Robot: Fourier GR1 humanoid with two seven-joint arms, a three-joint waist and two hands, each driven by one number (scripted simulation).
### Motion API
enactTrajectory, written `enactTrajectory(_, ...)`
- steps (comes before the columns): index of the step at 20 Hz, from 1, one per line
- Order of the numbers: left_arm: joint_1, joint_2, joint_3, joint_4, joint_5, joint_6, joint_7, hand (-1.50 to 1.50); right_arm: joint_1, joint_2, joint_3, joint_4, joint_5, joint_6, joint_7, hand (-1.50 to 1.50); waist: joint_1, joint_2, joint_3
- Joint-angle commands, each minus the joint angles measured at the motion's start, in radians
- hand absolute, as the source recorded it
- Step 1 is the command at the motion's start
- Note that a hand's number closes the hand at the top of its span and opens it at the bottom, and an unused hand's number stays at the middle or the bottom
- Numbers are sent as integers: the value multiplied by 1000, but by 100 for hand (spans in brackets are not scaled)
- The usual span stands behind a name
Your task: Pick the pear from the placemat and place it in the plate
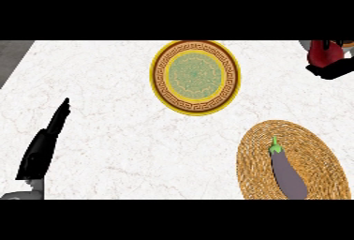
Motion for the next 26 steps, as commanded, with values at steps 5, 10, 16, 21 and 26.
enactTrajectory(5, 16, 11, 19, -14, -5, 5, 18, 0, -175, 39, -54, 92, -96, 122, -258, 150, -35, -18, -4)
enactTrajectory(10, 43, 9, 39, 19, 11, -8, -16, 0, -290, 124, -29, 126, -81, 162, -235, 150, -50, -22, -5)
enactTrajectory(16, 80, 15, 60, -61, 34, -29, 28, 0, -316, 267, -17, 105, -88, 153, -125, 150, -67, -30, -5)
enactTrajectory(21, 82, 14, 58, -56, 9, -19, 27, 0, -386, 373, -4, 144, -76, 141, -20, 150, -63, -28, -5)
enactTrajectory(26, 88, 4, 62, -31, 2, -12, -11, 0, -415, 460, 48, 203, -21, 135, 57, 150, -60, -26, -6)
